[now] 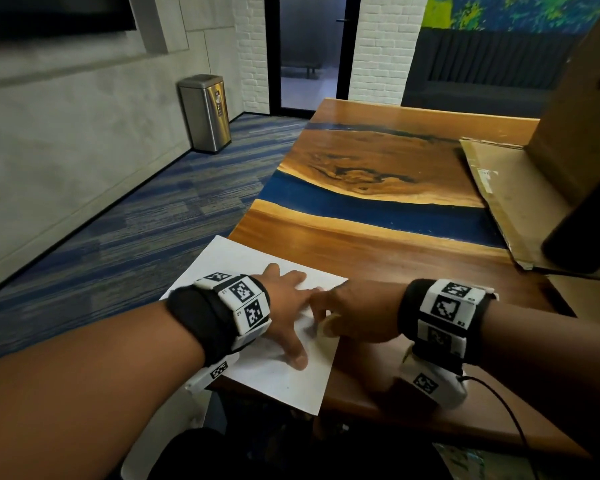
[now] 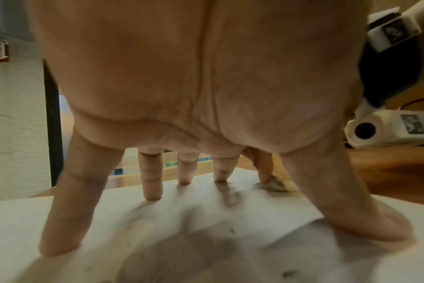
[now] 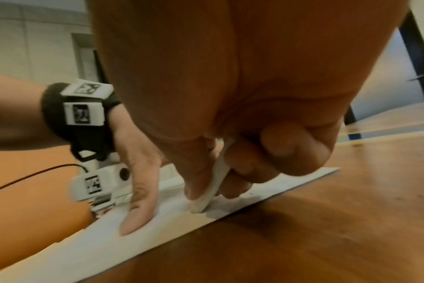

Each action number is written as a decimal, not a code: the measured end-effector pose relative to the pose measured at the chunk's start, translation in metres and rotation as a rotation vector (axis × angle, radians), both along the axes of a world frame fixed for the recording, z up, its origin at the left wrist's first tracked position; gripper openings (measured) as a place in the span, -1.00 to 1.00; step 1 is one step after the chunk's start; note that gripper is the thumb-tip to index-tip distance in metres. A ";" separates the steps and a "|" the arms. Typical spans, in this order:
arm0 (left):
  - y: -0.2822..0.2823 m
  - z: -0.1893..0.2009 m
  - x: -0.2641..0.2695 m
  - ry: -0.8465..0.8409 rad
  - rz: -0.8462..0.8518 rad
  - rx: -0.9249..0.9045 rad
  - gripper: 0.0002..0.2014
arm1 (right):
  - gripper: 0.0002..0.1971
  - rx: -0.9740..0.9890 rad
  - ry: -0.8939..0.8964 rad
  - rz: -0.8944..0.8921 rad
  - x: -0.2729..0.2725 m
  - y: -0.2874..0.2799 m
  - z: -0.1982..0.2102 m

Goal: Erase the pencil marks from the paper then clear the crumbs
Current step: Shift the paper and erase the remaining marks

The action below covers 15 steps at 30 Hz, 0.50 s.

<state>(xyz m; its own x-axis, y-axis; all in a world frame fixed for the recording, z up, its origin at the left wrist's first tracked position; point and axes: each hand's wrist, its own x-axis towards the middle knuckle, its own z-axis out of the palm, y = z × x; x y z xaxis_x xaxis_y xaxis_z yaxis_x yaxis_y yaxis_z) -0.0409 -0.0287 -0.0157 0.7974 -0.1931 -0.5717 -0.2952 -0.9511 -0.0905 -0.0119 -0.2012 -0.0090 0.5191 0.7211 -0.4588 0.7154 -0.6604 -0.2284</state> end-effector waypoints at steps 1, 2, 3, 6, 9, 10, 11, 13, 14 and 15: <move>0.000 0.000 0.001 0.000 -0.008 0.012 0.20 | -0.76 -0.003 0.001 -0.024 0.004 0.000 0.001; 0.001 -0.002 0.001 0.000 -0.020 0.028 0.22 | -0.76 0.001 -0.035 -0.095 0.012 -0.001 0.001; 0.002 -0.003 0.002 -0.002 -0.031 0.042 0.25 | -0.77 0.007 -0.091 -0.182 0.020 -0.003 0.002; 0.003 -0.005 0.002 -0.015 -0.033 0.056 0.31 | -0.77 0.025 -0.164 -0.286 0.027 -0.004 -0.004; 0.005 -0.004 0.002 -0.004 -0.017 0.023 0.31 | -0.83 0.014 -0.025 -0.120 0.006 0.006 -0.005; 0.005 -0.004 0.003 0.000 -0.019 0.014 0.31 | -0.84 0.006 -0.007 -0.105 0.006 0.008 -0.004; 0.006 -0.005 0.003 0.001 -0.023 0.009 0.32 | -0.83 0.013 -0.039 -0.127 0.011 0.009 -0.004; 0.008 -0.007 0.003 -0.011 -0.026 -0.003 0.36 | -0.76 0.025 -0.159 -0.248 0.026 0.009 -0.001; 0.008 -0.009 0.003 -0.014 -0.021 -0.010 0.37 | -0.74 0.026 -0.201 -0.302 0.032 0.007 -0.002; 0.008 -0.009 0.002 -0.015 -0.018 -0.015 0.37 | -0.76 0.033 -0.211 -0.315 0.033 0.006 -0.003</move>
<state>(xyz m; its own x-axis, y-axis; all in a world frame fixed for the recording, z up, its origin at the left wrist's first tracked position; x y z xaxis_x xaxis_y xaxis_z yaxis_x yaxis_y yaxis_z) -0.0386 -0.0212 -0.0251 0.8020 -0.2162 -0.5569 -0.3114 -0.9468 -0.0810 0.0212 -0.1949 -0.0122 0.7986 0.5232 -0.2975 0.5116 -0.8505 -0.1223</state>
